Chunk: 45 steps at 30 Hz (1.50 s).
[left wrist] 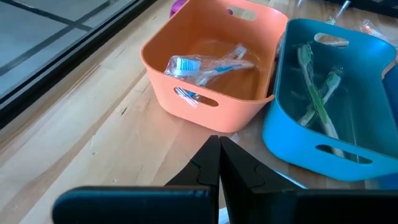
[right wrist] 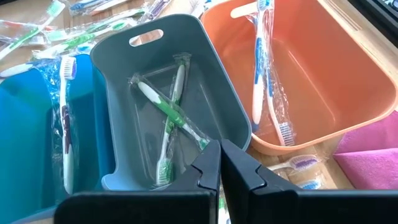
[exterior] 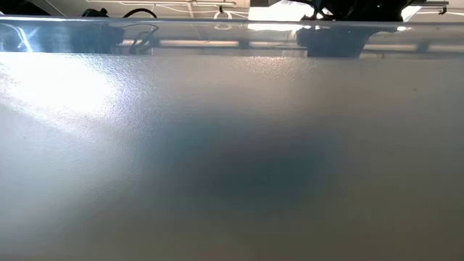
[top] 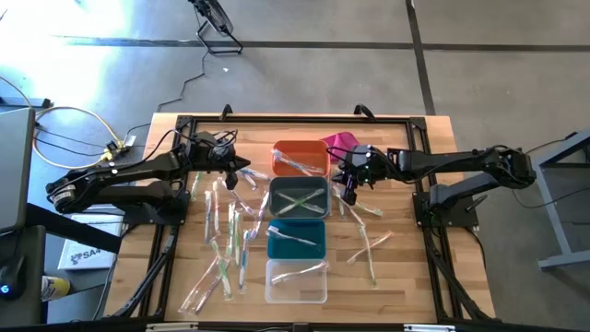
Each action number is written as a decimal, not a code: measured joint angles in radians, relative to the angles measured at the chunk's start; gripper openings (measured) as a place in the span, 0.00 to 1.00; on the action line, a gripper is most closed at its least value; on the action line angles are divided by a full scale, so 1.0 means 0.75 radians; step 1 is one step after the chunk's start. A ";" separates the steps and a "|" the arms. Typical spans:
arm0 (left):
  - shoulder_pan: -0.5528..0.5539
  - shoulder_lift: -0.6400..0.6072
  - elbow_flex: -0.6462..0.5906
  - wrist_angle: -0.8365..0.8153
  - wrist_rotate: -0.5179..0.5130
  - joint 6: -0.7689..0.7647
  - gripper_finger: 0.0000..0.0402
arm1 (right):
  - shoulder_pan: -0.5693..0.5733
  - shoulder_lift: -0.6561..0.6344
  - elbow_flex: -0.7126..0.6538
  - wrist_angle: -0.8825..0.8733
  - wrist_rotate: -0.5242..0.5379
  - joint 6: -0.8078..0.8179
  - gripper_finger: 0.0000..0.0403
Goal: Pick & Place Toothbrushes
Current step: Put the blue toothbrush into the orange bin
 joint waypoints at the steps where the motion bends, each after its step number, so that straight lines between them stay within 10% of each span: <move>1: 0.000 0.000 0.000 0.000 0.000 0.000 0.00 | 0.000 0.000 0.000 0.000 0.000 0.000 0.01; 39: 0.000 0.460 0.413 -0.553 -0.093 0.385 0.00 | 0.000 -0.001 0.000 0.050 -0.006 0.000 0.01; 45: 0.000 0.460 0.413 -0.580 -0.127 0.385 0.15 | 0.000 -0.001 0.000 0.050 -0.006 -0.001 0.01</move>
